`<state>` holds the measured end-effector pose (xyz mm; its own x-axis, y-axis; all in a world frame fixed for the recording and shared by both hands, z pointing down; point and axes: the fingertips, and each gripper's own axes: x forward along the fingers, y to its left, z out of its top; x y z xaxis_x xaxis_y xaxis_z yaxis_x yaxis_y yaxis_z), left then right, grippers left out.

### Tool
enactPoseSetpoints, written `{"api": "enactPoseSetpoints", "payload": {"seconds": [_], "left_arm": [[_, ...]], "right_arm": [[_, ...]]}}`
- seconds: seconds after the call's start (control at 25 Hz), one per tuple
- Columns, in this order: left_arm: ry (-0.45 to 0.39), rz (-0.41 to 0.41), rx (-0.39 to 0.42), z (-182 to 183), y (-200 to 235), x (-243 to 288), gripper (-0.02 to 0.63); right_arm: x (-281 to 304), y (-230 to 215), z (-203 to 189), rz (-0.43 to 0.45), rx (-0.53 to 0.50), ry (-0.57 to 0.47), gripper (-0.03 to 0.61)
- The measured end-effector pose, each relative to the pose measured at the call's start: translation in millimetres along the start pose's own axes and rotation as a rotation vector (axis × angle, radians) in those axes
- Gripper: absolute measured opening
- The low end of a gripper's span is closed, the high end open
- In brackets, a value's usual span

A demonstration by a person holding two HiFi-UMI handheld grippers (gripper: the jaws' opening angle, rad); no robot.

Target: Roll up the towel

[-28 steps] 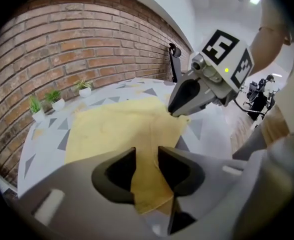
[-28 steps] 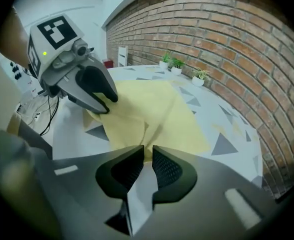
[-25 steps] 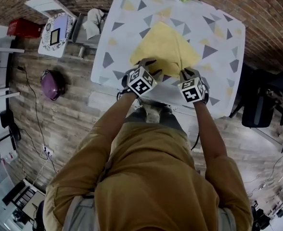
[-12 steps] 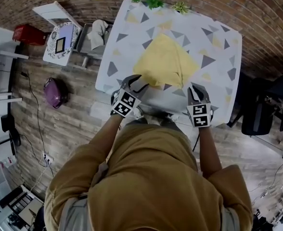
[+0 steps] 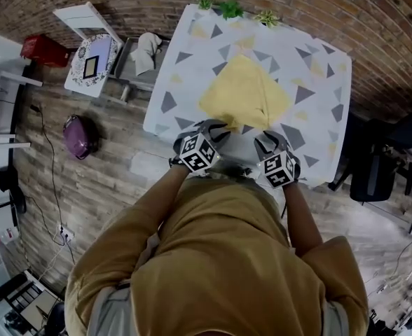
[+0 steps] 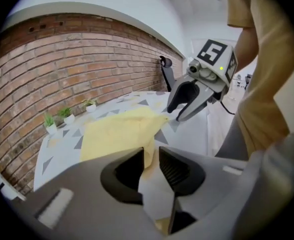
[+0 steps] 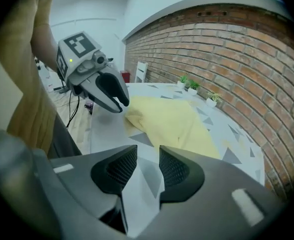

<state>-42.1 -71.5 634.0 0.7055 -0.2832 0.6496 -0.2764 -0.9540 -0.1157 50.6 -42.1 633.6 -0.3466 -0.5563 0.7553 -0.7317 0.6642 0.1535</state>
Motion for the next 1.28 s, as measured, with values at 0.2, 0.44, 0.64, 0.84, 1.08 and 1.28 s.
{"api": "enactPoseSetpoints", "payload": {"seconds": [0.2, 0.44, 0.64, 0.84, 1.08, 1.28], "left_arm": [[0.045, -0.076, 0.139, 9.4, -5.7, 24.0, 0.156], [0.109, -0.094, 0.144, -1.4, 0.4, 37.8, 0.156], [0.141, -0.093, 0.128, -7.8, 4.5, 42.5, 0.156], [0.143, -0.094, 0.104, -10.7, 2.6, 41.2, 0.129], [0.150, -0.061, 0.062, -16.9, 6.3, 34.3, 0.086], [0.118, -0.058, 0.036, -6.3, 0.5, 16.5, 0.075]], "right_arm": [[13.1, -12.1, -5.5, -0.026, -0.036, 0.061, 0.118], [19.8, -25.1, -16.0, -0.045, -0.040, 0.108, 0.117], [25.1, -26.1, -21.8, -0.036, -0.053, 0.118, 0.117], [26.5, -28.0, -23.8, -0.008, -0.031, 0.116, 0.114], [22.9, -32.8, -25.5, -0.011, -0.029, 0.121, 0.032], [3.8, -23.9, -14.9, 0.029, -0.040, 0.099, 0.029]]}}
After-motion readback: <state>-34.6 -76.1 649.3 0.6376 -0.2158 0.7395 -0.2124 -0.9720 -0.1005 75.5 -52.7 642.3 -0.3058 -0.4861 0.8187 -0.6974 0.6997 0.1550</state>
